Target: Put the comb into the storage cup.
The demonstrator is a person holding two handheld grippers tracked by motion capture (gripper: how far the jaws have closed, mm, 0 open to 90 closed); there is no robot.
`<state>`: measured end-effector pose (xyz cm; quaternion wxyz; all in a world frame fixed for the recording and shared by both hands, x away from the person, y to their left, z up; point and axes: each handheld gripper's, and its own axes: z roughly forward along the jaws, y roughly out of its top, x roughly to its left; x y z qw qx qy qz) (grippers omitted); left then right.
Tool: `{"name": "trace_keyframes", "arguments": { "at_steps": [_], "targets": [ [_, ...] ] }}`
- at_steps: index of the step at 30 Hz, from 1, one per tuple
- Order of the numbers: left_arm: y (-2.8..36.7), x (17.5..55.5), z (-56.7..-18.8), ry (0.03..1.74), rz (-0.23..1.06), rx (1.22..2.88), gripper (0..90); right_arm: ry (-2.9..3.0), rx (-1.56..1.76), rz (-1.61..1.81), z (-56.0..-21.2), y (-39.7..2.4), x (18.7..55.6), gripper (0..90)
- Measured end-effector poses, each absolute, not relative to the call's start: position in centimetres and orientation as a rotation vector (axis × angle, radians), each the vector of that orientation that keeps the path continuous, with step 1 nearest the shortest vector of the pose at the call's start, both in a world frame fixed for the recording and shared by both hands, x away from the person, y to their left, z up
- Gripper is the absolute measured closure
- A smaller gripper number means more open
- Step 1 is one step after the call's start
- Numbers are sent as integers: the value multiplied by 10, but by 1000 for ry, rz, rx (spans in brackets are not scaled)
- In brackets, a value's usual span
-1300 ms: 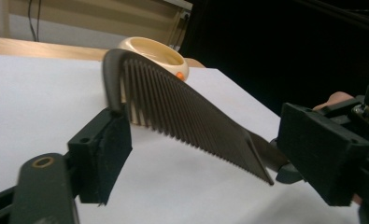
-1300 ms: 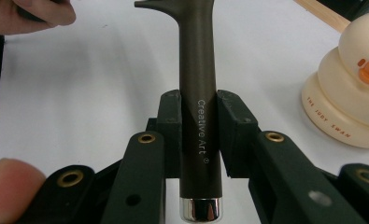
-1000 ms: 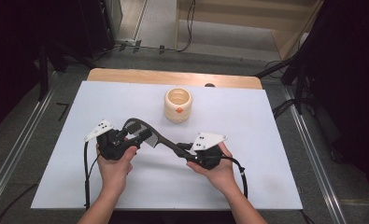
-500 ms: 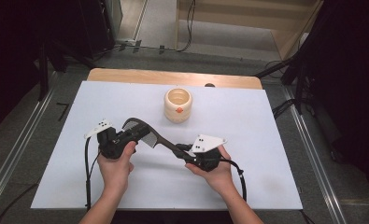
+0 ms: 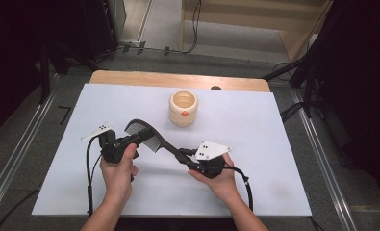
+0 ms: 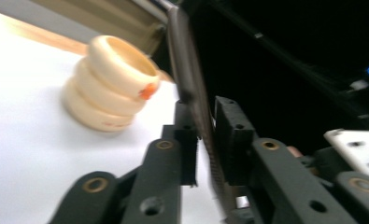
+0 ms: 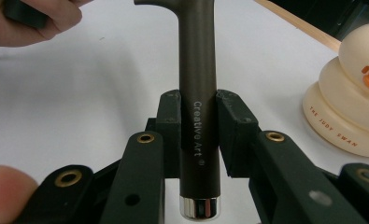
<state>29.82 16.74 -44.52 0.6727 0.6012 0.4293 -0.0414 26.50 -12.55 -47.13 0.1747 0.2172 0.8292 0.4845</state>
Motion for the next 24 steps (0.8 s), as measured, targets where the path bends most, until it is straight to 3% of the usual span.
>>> {"name": "trace_keyframes", "arguments": {
  "at_steps": [3, 12, 14, 16, 17, 24],
  "targets": [
    [169, 298, -444, 951, -89, 1352, 862, 2335, 679, 1409, -472, -127, 268, 493],
    [173, 296, -442, 928, -31, 1399, 862, 2264, 776, 1505, -468, -148, 271, 185],
    [173, 296, -442, 922, -24, 1411, 862, 2256, 783, 1503, -467, -153, 271, 77],
    [173, 296, -441, 919, -13, 1416, 862, 2241, 793, 1523, -467, -159, 269, 69],
    [173, 296, -441, 917, -10, 1417, 862, 2236, 797, 1532, -468, -162, 269, 0],
    [174, 298, -438, 906, -4, 1423, 862, 2189, 852, 1560, -471, -181, 265, 0]
  ]
}}
